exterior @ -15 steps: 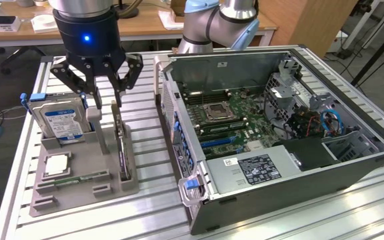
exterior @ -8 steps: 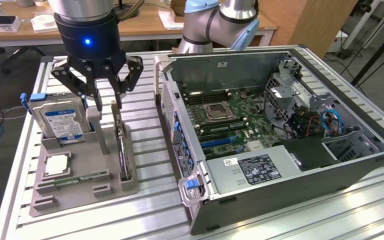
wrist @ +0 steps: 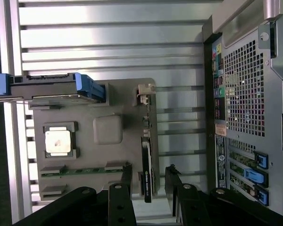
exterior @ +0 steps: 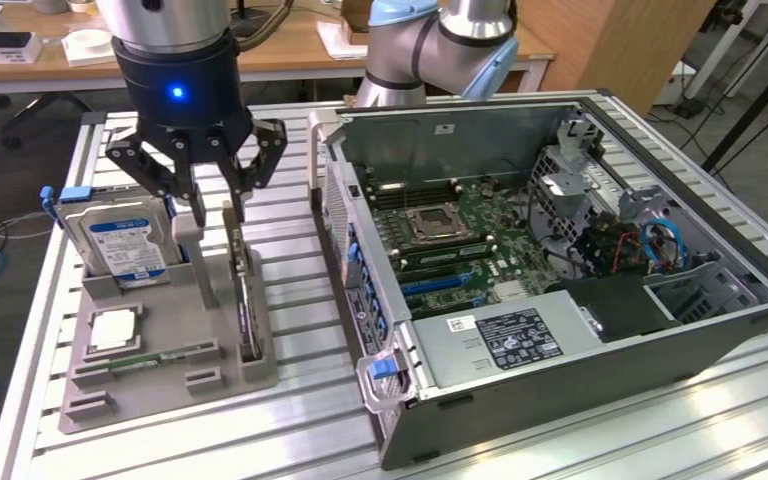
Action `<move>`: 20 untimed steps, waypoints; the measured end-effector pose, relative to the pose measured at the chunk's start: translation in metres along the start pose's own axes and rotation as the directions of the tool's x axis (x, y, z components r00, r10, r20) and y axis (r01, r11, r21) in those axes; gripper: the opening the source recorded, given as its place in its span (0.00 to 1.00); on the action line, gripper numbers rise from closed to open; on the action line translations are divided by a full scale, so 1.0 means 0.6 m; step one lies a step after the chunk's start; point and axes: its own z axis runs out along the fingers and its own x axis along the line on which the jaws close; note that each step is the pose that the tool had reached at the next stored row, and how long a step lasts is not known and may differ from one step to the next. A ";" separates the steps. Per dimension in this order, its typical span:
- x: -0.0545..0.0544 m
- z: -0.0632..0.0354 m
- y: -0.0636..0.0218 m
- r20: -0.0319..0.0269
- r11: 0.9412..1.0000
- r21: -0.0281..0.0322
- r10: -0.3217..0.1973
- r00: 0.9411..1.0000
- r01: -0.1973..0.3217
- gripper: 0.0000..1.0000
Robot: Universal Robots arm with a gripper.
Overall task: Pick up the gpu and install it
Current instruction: 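Pick up the gpu and move the gpu toward the slot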
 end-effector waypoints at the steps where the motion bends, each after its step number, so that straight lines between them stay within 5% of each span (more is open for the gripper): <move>1: 0.000 0.001 0.000 0.000 1.000 0.000 0.000 1.000 0.000 0.42; 20: 0.001 0.025 -0.001 0.000 1.000 0.000 0.000 1.000 0.000 0.42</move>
